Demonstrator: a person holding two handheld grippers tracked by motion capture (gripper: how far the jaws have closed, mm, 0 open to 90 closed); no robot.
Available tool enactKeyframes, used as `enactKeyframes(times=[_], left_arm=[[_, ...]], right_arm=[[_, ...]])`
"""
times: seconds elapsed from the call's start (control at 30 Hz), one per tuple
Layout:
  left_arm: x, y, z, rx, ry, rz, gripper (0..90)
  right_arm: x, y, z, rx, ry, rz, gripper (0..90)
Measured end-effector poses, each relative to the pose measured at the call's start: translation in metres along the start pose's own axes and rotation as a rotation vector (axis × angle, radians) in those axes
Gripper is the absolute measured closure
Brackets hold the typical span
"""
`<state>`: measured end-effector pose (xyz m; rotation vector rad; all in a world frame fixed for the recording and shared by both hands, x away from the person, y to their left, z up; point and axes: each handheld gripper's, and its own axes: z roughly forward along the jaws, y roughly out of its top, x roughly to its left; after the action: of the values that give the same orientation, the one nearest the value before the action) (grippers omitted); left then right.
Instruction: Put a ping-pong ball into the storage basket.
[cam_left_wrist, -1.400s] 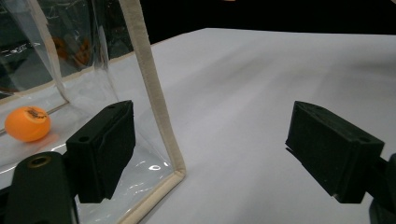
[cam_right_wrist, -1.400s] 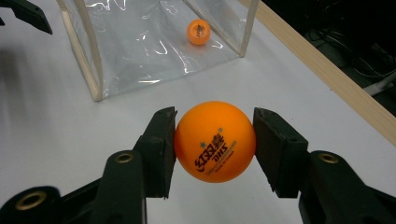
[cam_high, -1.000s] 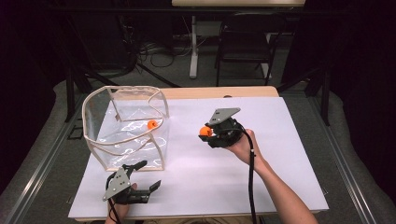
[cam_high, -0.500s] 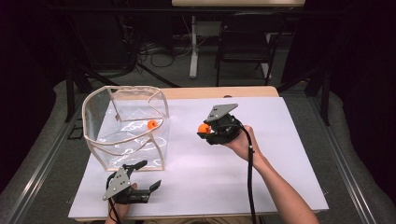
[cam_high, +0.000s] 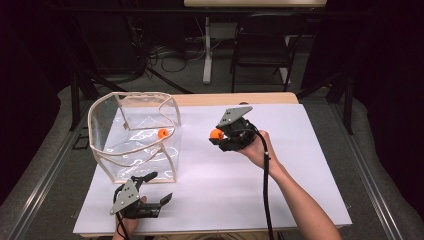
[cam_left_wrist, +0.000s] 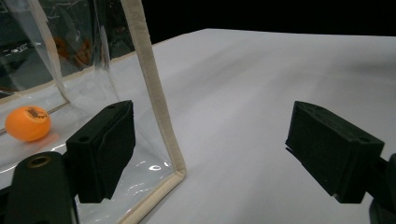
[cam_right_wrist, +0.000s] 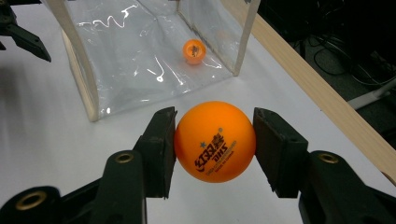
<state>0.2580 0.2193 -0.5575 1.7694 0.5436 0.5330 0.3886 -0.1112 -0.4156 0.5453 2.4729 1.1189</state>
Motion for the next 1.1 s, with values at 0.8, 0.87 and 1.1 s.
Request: enactKeyframes(times=[0.8, 0.87, 1.1], left_arm=[[0.0, 0.0, 0.001, -0.001, -0.003, -0.003, 15.7], [0.0, 0.0, 0.0, -0.001, -0.005, 0.002, 15.7], [0.0, 0.0, 0.0, -0.004, 0.0, 0.0, 15.7]], right_arm=[[-0.002, 0.022, 0.004, 0.004, 0.006, -0.03, 51.0], [-0.002, 0.024, 0.005, 0.009, 0.008, -0.031, 51.0], [-0.006, 0.032, 0.006, 0.006, 0.01, -0.038, 50.9]])
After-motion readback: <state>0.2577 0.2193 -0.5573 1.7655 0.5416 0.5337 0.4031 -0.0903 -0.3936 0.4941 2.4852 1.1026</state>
